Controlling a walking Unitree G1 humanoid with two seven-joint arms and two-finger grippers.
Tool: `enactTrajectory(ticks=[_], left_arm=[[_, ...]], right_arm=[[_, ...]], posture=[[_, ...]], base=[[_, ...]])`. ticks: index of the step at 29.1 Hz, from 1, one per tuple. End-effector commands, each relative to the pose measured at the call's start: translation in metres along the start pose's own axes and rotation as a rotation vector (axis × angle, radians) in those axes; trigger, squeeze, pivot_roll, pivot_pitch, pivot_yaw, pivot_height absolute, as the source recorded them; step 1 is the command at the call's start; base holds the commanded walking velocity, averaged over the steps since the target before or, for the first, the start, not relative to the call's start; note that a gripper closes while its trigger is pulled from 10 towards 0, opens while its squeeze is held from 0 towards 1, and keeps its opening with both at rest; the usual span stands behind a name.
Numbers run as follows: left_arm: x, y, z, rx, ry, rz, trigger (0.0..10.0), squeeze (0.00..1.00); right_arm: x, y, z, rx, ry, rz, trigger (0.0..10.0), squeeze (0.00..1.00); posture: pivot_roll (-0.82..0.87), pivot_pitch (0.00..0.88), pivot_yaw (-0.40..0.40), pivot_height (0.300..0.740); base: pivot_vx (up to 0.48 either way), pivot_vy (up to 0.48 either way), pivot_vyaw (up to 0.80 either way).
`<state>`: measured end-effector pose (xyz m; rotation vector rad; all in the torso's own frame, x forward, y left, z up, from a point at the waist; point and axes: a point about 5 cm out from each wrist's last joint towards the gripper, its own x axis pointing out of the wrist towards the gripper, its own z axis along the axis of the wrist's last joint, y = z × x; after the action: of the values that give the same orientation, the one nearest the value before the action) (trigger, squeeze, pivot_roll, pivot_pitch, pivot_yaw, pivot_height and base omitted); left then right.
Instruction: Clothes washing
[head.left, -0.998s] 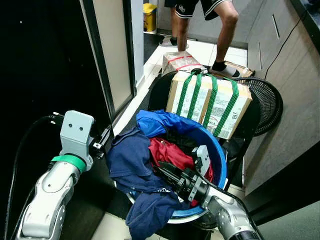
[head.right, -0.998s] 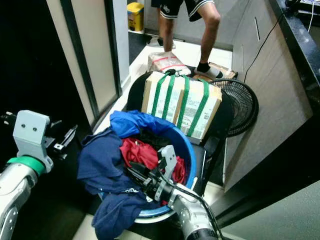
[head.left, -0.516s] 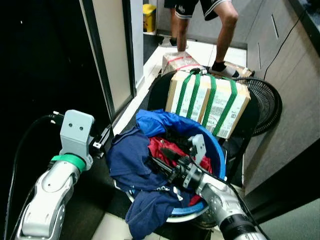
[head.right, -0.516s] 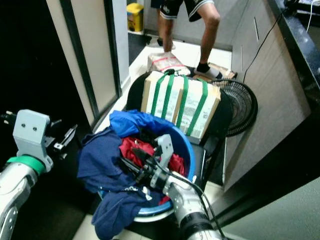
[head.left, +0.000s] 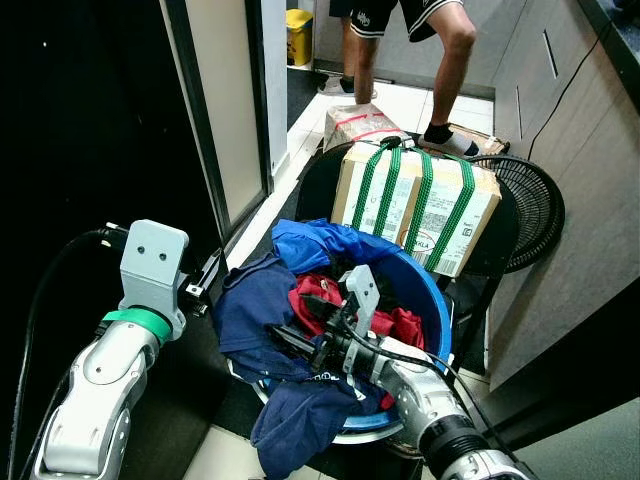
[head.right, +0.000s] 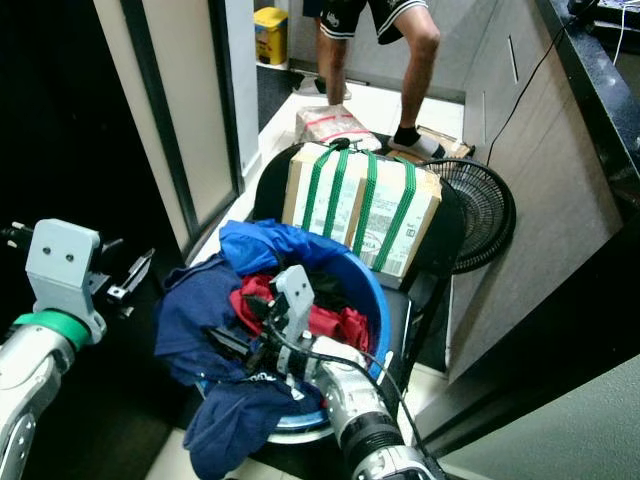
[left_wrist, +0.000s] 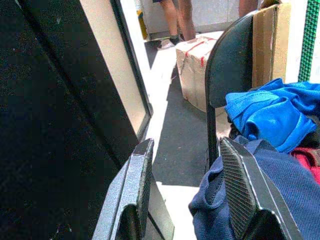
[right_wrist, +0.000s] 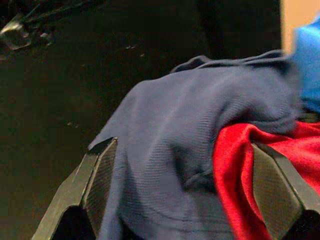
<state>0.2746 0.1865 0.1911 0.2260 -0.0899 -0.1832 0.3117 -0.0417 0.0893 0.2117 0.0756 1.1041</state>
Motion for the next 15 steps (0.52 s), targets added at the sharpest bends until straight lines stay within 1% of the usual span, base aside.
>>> enactTrajectory(ticks=[1,2,4,5,6,7,9,10,15], left_arm=[[0.000,0.000,-0.003,0.003,0.009,-0.004,10.0,0.00],[0.000,0.000,-0.003,0.003,0.010,-0.005,10.0,0.00],[0.000,-0.001,-0.003,0.002,0.010,-0.006,10.0,0.00],[0.000,-0.001,-0.003,0.002,0.010,-0.006,10.0,0.00],[0.000,-0.001,-0.003,0.002,0.010,-0.007,10.0,0.00],[0.000,-0.001,-0.003,0.002,0.010,-0.008,10.0,0.00],[0.000,-0.002,-0.003,0.002,0.010,-0.009,10.0,0.00],[0.000,-0.002,-0.003,0.002,0.009,-0.010,10.0,0.00],[-0.001,-0.003,-0.003,0.002,0.008,-0.014,10.0,0.00]], right_arm=[[0.004,0.006,-0.006,-0.014,0.037,0.042,10.0,0.00],[0.006,0.009,-0.009,-0.018,0.053,0.054,4.7,0.00],[0.007,0.010,-0.011,-0.020,0.063,0.062,4.7,0.00],[0.007,0.012,-0.013,-0.018,0.071,0.071,2.3,0.00],[0.008,0.013,-0.014,-0.018,0.076,0.077,1.5,0.00],[0.008,0.013,-0.015,-0.020,0.080,0.081,0.3,0.00],[0.008,0.014,-0.016,-0.022,0.082,0.083,0.3,0.00],[0.007,0.014,-0.017,-0.023,0.087,0.084,0.0,0.00],[0.006,0.015,-0.020,-0.018,0.094,0.089,0.0,0.00]], posture=[[0.18,0.072,0.063,0.740],[0.18,0.073,0.061,0.740],[0.18,0.073,0.061,0.740],[0.18,0.074,0.060,0.740],[0.18,0.074,0.060,0.740],[0.18,0.073,0.060,0.740],[0.18,0.073,0.060,0.740],[0.18,0.073,0.060,0.740],[0.18,0.067,0.061,0.740]], base=[[0.000,0.000,0.00],[0.000,0.000,0.00],[0.000,0.000,0.00],[0.000,0.000,0.00],[0.000,0.000,0.00],[0.000,0.000,0.00],[0.000,0.000,0.00],[0.000,0.000,0.00],[0.000,0.000,0.00]])
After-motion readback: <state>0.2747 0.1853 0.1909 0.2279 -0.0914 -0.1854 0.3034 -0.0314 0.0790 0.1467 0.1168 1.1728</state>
